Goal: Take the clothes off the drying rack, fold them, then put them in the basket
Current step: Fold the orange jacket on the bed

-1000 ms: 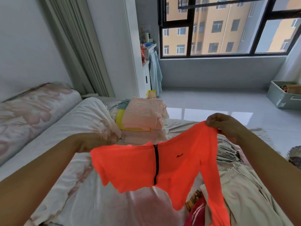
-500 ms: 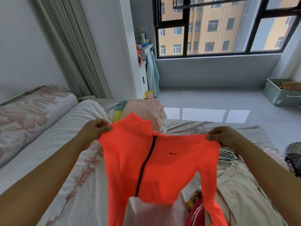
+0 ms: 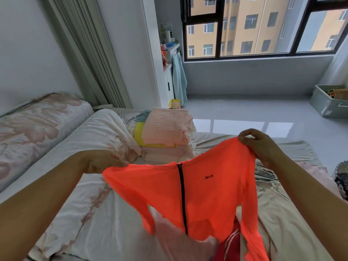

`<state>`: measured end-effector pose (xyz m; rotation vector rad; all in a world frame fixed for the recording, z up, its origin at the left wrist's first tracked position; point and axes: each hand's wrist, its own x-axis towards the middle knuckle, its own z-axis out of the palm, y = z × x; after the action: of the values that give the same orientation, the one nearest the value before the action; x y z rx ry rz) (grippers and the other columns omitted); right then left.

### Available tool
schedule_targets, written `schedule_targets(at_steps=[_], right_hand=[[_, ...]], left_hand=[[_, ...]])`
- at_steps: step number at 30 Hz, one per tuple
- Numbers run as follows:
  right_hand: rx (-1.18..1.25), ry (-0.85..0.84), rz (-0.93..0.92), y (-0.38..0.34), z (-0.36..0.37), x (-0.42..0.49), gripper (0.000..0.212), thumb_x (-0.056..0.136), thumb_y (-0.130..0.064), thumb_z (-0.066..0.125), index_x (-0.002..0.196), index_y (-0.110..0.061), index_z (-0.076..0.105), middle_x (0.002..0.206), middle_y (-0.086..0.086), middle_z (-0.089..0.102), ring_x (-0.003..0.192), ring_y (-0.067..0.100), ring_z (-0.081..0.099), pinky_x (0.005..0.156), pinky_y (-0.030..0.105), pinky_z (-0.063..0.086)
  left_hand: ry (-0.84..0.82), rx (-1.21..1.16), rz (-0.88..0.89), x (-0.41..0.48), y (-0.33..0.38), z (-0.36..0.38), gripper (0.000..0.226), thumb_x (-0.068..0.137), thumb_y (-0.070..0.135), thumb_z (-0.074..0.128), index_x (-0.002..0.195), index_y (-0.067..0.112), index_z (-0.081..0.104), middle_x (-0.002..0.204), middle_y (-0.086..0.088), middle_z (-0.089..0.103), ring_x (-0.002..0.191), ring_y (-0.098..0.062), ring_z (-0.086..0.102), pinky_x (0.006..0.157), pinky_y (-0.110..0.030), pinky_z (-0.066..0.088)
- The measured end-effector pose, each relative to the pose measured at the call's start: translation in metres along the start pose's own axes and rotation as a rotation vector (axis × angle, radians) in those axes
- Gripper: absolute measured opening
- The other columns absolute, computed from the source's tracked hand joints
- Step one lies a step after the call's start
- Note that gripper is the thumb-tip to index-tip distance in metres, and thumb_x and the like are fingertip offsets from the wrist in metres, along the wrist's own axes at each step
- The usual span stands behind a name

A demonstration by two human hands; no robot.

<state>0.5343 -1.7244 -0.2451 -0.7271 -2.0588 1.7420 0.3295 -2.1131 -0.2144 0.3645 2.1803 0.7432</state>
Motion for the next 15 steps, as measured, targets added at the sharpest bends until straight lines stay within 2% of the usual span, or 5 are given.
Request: schedule_targets(at_steps=[3, 6, 9, 12, 15], right_hand=[[-0.036, -0.033, 0.006, 0.002, 0.008, 0.003, 0.015, 0.090, -0.011, 0.060, 0.079, -0.021, 0.061, 0.081, 0.008, 0.053, 0.066, 0.016, 0.046, 0.054, 0.024, 0.034], [-0.010, -0.030, 0.026, 0.003, 0.017, 0.009, 0.013, 0.090, -0.009, 0.060, 0.080, -0.018, 0.061, 0.079, 0.007, 0.054, 0.061, 0.012, 0.048, 0.047, 0.018, 0.038], [-0.009, -0.015, 0.045, 0.000, 0.026, 0.023, 0.006, 0.087, -0.005, 0.062, 0.085, -0.010, 0.061, 0.072, 0.006, 0.054, 0.049, 0.005, 0.050, 0.037, 0.012, 0.035], [-0.128, -0.028, 0.088, 0.008, 0.039, 0.044, 0.010, 0.084, -0.002, 0.065, 0.080, -0.011, 0.061, 0.074, 0.007, 0.056, 0.059, 0.013, 0.048, 0.044, 0.017, 0.040], [-0.149, 0.054, 0.109, 0.017, 0.052, 0.073, 0.011, 0.084, -0.002, 0.064, 0.080, -0.011, 0.062, 0.075, 0.004, 0.057, 0.063, 0.012, 0.049, 0.051, 0.019, 0.042]], left_hand=[[-0.017, -0.099, -0.011, 0.003, -0.011, -0.003, 0.024, 0.085, 0.013, 0.063, 0.098, -0.007, 0.063, 0.081, -0.011, 0.060, 0.067, -0.014, 0.055, 0.065, -0.024, 0.047], [0.104, -0.299, 0.049, 0.012, -0.019, -0.013, 0.008, 0.083, 0.008, 0.062, 0.077, 0.003, 0.063, 0.068, -0.004, 0.061, 0.059, -0.011, 0.057, 0.057, -0.021, 0.050], [0.271, -0.469, 0.076, 0.032, -0.021, -0.027, 0.022, 0.084, 0.007, 0.062, 0.063, 0.011, 0.059, 0.058, 0.000, 0.061, 0.049, -0.008, 0.056, 0.048, -0.018, 0.050], [0.284, -0.470, 0.073, 0.062, -0.026, -0.038, 0.020, 0.081, 0.011, 0.066, 0.067, 0.010, 0.052, 0.063, -0.003, 0.056, 0.055, -0.012, 0.050, 0.054, -0.025, 0.045], [0.276, -0.424, 0.064, 0.096, -0.022, -0.049, 0.018, 0.082, 0.012, 0.066, 0.070, 0.010, 0.053, 0.067, -0.004, 0.055, 0.062, -0.015, 0.048, 0.059, -0.027, 0.040]])
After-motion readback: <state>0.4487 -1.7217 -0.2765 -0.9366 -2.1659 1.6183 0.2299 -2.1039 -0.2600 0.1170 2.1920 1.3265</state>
